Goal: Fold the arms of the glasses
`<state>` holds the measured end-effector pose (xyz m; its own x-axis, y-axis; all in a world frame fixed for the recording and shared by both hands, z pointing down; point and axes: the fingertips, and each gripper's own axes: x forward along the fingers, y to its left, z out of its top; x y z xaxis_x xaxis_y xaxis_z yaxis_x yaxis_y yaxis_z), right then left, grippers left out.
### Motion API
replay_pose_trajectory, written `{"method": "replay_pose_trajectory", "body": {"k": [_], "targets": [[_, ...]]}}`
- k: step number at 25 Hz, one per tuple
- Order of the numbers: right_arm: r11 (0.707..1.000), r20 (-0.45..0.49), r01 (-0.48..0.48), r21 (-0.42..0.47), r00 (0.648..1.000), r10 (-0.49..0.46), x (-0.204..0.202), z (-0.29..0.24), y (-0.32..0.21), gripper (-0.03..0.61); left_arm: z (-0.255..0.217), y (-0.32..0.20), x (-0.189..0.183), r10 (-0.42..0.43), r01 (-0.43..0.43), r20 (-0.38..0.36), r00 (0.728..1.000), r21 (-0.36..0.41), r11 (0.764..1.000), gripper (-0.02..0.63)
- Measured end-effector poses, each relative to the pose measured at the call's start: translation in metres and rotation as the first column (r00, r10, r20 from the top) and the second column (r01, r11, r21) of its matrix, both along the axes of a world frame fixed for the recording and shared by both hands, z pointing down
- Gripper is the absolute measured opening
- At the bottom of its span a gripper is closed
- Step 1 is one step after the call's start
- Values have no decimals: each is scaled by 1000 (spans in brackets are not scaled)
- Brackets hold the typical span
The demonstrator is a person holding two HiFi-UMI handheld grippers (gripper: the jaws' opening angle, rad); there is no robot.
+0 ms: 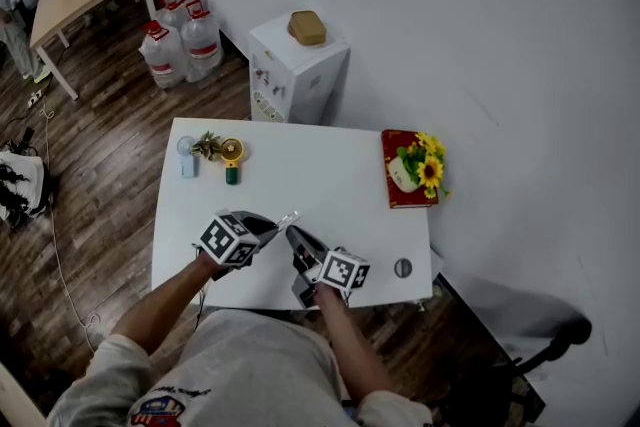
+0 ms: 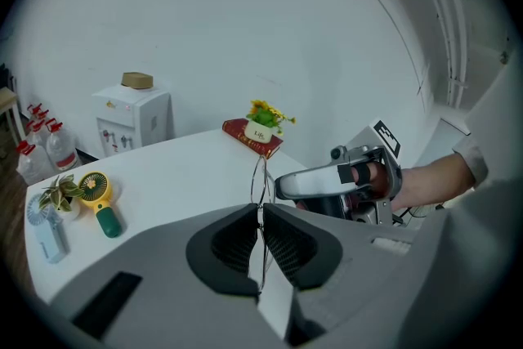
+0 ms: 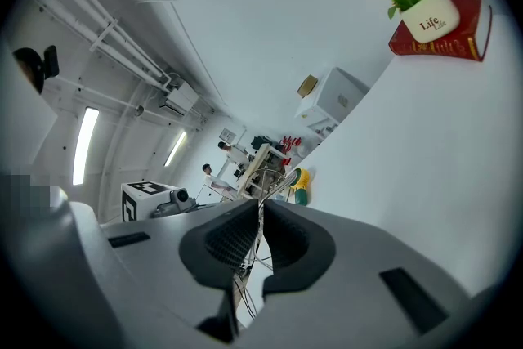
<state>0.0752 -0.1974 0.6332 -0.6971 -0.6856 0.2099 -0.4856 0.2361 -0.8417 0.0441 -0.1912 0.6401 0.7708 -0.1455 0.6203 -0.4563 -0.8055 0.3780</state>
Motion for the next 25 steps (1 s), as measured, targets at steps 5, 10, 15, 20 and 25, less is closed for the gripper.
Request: {"method": "replay_pose_trajectory", "body": {"k": [5,10,15,20,25], "targets": [[1000,-4,8,0,1000,-8,-7,1,-1,22,3,-2,-8,-19,19,-1,1000,-12,1000,23],[1000,-57,13,7,998,-13,-8,6,1,72,9,-10,-20,-59,59,23,998,-1,998,23],[1000,-169,22,18,985,-19,3,21,6,57,15,-19,-31,-82,80,59,995,33,996,23],[999,-329,10,49,944,7,21,27,7,5,13,-24,-36,-95,90,75,993,70,993,23],[991,-491,32,127,871,34,32,20,3,-8,9,-30,-42,-119,113,71,990,87,990,23]]}}
